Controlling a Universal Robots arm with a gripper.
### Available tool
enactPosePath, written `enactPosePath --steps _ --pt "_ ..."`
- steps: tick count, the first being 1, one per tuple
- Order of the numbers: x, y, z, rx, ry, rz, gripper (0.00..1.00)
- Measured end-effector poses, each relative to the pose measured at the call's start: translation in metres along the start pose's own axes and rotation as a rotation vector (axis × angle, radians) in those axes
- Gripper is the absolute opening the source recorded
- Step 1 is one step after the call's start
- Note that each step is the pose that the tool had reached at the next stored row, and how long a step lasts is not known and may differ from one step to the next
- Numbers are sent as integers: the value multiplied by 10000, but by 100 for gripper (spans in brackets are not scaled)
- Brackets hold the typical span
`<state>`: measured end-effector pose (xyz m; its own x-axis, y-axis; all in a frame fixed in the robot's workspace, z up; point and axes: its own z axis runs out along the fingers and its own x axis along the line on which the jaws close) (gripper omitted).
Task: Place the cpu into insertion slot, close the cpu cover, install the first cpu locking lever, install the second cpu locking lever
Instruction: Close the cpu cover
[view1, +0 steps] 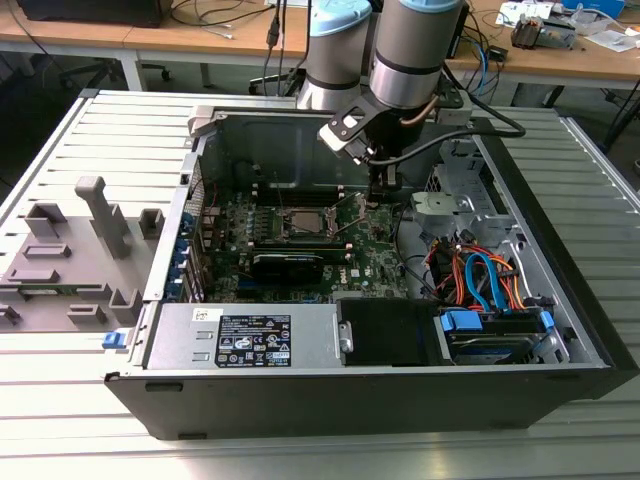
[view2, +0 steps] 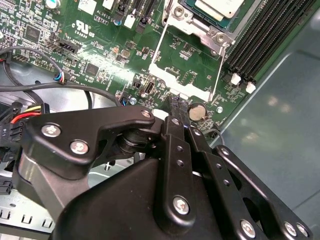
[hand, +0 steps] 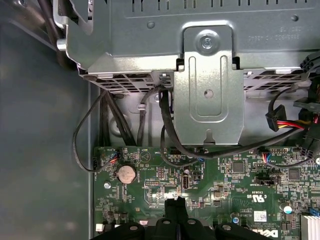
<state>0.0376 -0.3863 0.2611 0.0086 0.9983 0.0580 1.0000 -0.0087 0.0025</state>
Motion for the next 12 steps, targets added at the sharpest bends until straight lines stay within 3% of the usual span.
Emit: enactPosePath --steps 12 --pt "-1 13 32 -1 -21 -2 11"
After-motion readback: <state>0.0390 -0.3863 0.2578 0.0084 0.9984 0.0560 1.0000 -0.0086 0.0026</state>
